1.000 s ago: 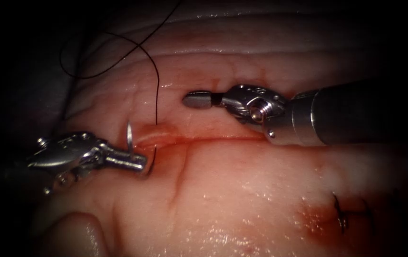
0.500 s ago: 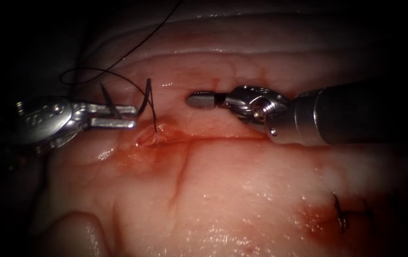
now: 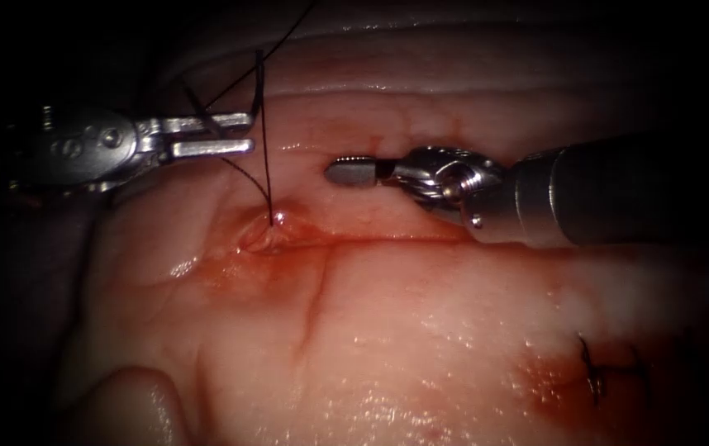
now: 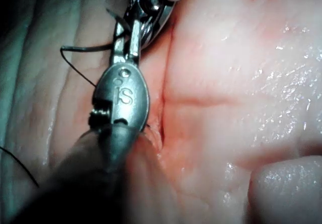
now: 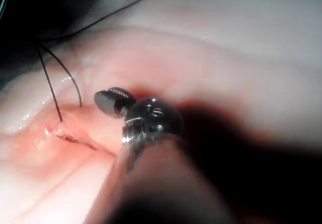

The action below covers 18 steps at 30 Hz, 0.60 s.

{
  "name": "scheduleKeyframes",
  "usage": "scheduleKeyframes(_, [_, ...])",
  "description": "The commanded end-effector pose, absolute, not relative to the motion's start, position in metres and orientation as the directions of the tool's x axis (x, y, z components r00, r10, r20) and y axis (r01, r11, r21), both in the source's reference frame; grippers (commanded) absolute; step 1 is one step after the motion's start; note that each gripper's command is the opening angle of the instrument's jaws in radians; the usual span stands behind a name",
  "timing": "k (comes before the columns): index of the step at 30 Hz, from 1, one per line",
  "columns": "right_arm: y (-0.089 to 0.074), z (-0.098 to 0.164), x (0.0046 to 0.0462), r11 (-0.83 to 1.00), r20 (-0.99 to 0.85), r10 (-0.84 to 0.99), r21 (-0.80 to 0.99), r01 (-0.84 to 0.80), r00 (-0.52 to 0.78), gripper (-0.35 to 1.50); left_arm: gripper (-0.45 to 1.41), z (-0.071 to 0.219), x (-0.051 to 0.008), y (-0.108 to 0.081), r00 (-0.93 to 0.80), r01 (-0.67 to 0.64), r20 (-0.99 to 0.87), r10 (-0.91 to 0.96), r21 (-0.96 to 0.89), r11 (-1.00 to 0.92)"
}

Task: Wound Closure
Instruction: Pass the needle back to the right grasper.

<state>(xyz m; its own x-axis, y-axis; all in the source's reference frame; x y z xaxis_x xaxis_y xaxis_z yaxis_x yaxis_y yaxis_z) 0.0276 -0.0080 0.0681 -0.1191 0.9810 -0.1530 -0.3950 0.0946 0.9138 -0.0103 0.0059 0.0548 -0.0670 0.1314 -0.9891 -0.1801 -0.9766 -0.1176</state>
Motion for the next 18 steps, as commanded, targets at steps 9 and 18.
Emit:
scheduleKeyframes(9, [-0.0084, 0.0672, 0.0286, -0.046, 0.011, 0.992, 0.958, -0.283, -0.124, 1.35, -0.45, 0.0613, -0.0126, 0.0006, -0.149, -0.197, -0.989, -0.027, 0.056, -0.979])
scheduleKeyframes(18, [-0.0093, 0.0658, 0.0293, -0.161, 0.141, 0.983, 0.970, -0.184, -0.114, 1.37, -0.45, 0.0633, -0.0140, -0.0022, -0.230, -0.195, -0.958, -0.172, 0.219, -0.956])
